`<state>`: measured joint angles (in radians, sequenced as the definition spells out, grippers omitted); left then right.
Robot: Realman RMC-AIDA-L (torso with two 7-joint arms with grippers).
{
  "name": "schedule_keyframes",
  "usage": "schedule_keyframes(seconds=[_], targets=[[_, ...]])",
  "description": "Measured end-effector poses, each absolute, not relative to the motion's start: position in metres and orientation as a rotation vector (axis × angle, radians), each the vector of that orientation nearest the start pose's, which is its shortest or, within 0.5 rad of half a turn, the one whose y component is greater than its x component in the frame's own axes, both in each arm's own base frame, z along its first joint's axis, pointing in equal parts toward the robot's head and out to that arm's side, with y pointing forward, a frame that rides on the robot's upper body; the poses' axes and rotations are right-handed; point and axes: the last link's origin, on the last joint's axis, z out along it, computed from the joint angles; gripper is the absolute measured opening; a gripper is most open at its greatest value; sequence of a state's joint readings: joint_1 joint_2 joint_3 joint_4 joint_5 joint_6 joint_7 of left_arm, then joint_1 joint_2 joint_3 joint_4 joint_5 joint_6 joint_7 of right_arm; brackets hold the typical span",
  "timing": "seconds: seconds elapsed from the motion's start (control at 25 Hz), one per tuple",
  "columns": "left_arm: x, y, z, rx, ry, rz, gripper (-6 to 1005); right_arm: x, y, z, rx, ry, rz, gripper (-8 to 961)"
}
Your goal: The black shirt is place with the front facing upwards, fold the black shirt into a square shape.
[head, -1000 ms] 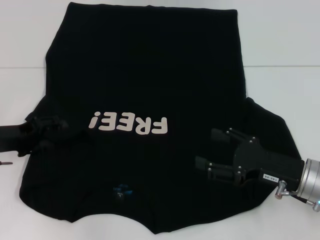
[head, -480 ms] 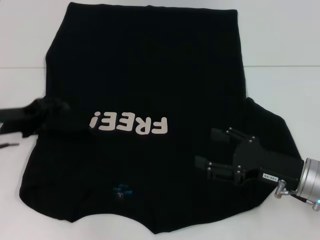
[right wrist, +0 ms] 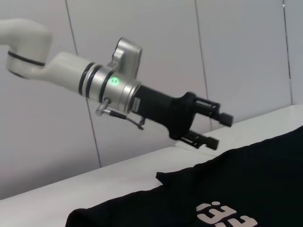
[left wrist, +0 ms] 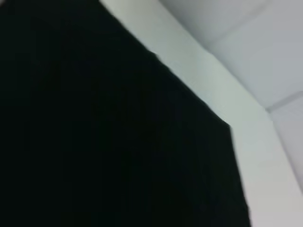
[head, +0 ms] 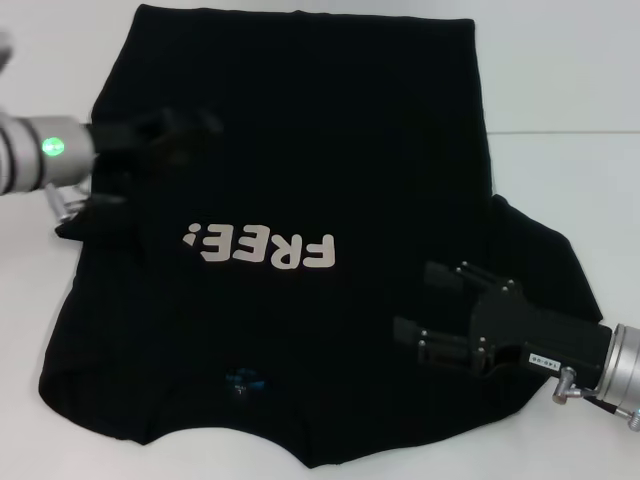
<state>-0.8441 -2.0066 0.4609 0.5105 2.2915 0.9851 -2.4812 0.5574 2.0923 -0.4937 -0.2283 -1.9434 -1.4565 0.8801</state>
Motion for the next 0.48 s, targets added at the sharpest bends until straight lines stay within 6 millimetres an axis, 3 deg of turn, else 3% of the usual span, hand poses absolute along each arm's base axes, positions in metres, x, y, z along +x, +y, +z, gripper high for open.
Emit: schedule_keyframes(seconds=[0.12,0.28,0.48], targets=[[-0.239,0.453,0.023,-1.906,-1.751,-0.696,734,0.271,0.307,-0.056,-2.556,0.497,0.899,944],[-0.250,0.440,0.026,-1.938,-1.786,-0.693,734,0.271,0.309,-0.055,-2.543,0.512,0.901,944],[-0.268,0.396,0.034,-2.155,-1.705,-0.804,735,0.277,0.324,-0.040,-2.471,0.728,0.912,944]])
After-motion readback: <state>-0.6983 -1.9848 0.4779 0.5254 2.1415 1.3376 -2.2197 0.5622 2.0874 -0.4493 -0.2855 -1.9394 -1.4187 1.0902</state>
